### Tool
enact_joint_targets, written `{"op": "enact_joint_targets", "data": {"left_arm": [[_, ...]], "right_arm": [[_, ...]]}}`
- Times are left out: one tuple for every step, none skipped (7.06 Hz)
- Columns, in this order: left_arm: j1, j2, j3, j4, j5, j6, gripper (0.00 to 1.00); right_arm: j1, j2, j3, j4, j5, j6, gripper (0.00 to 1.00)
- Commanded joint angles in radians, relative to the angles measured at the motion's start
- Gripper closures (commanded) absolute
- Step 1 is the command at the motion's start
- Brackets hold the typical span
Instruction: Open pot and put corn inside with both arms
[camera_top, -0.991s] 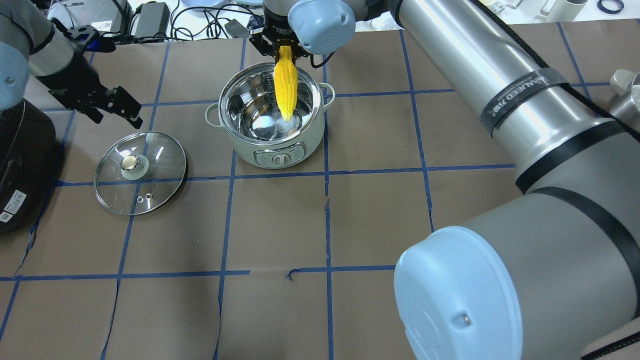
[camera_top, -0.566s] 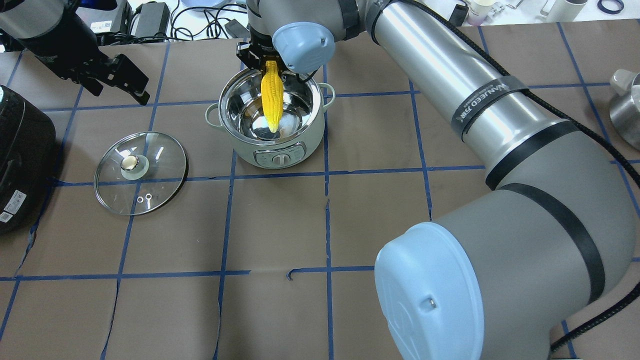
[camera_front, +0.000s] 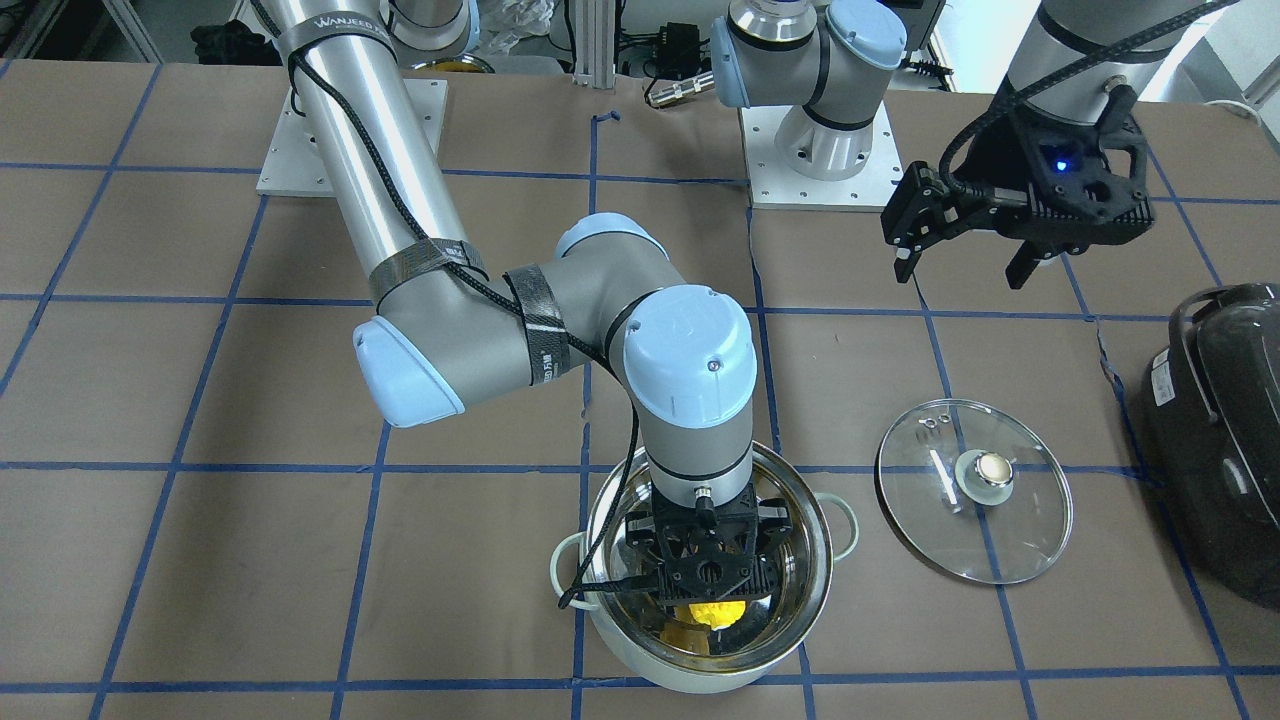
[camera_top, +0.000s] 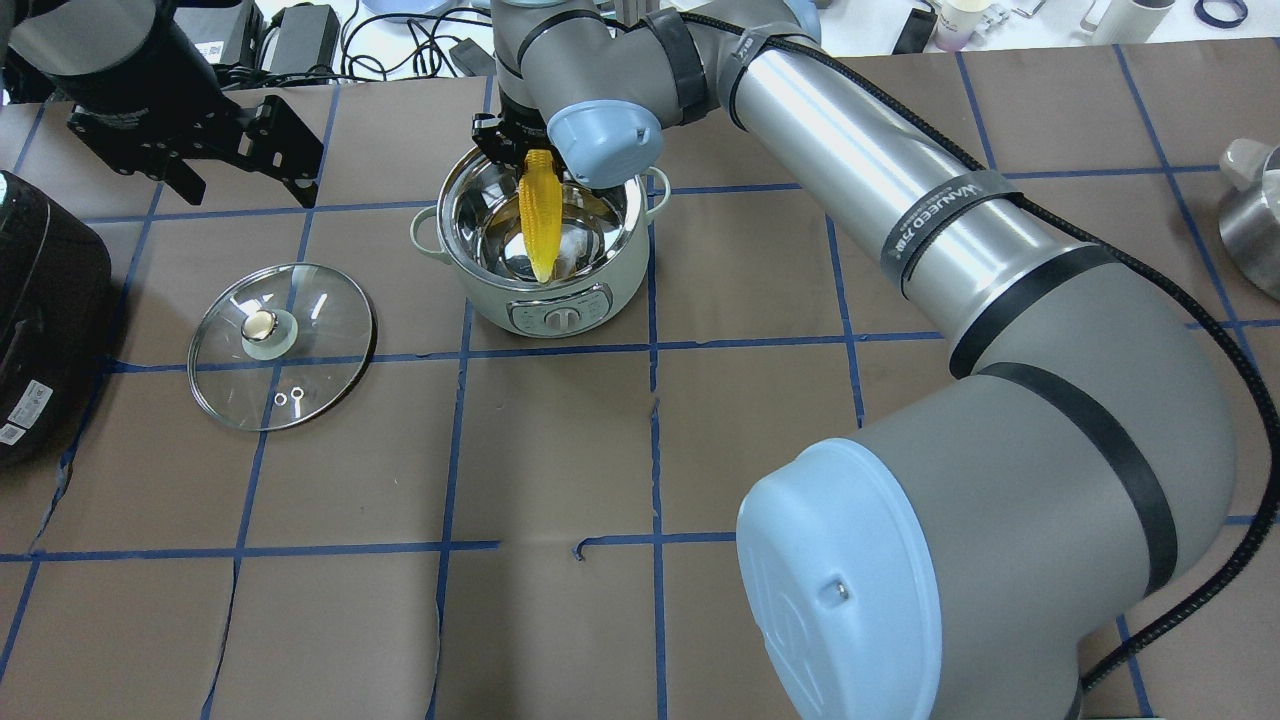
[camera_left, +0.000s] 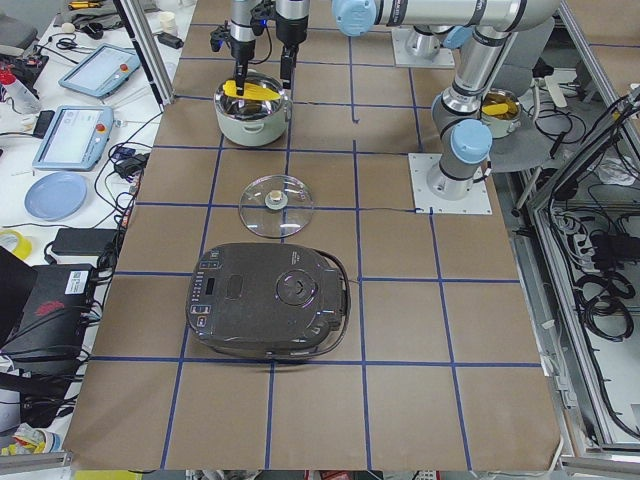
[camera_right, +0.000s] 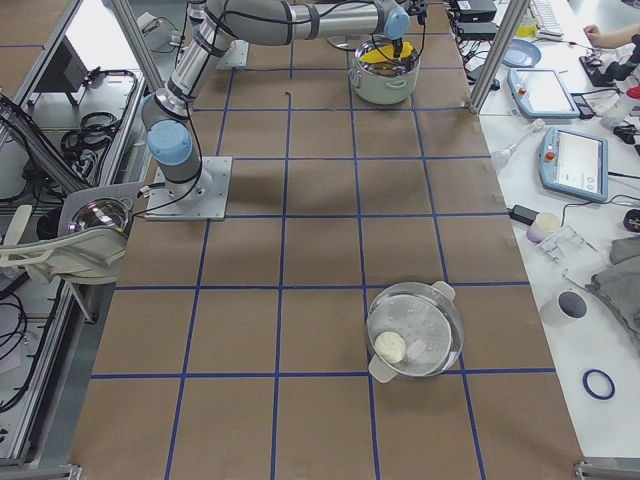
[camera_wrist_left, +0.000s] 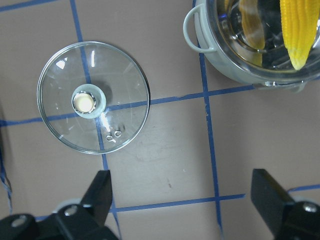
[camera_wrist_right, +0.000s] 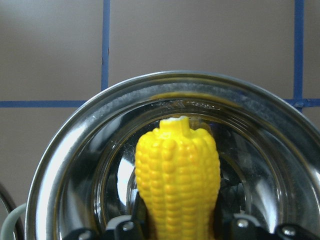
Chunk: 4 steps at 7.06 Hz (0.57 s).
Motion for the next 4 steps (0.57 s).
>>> {"op": "enact_joint_targets", "data": {"left_arm": [[-0.029,0.003,-0.014,0.005,-0.028,-0.106,0.0],[-0.032,0.016,-0.046,0.05,-0.03,-0.105,0.0],[-0.032,0.026,-0.07,0.089,-0.03,-0.105,0.0],[-0.049,0.02,-0.069,0.091,-0.03,-0.115,0.0]], "right_arm": [[0.0,-0.007,0.04,-0.05,0.056,0.001,0.0],[-0.003,-0.039,0.049,-0.05,0.052,-0.031,0.0],[-0.017,-0.071,0.057,-0.042,0.049,-0.088,0.0],[-0.04,-0.106,0.061,-0.017,0.049,-0.102,0.0]]}}
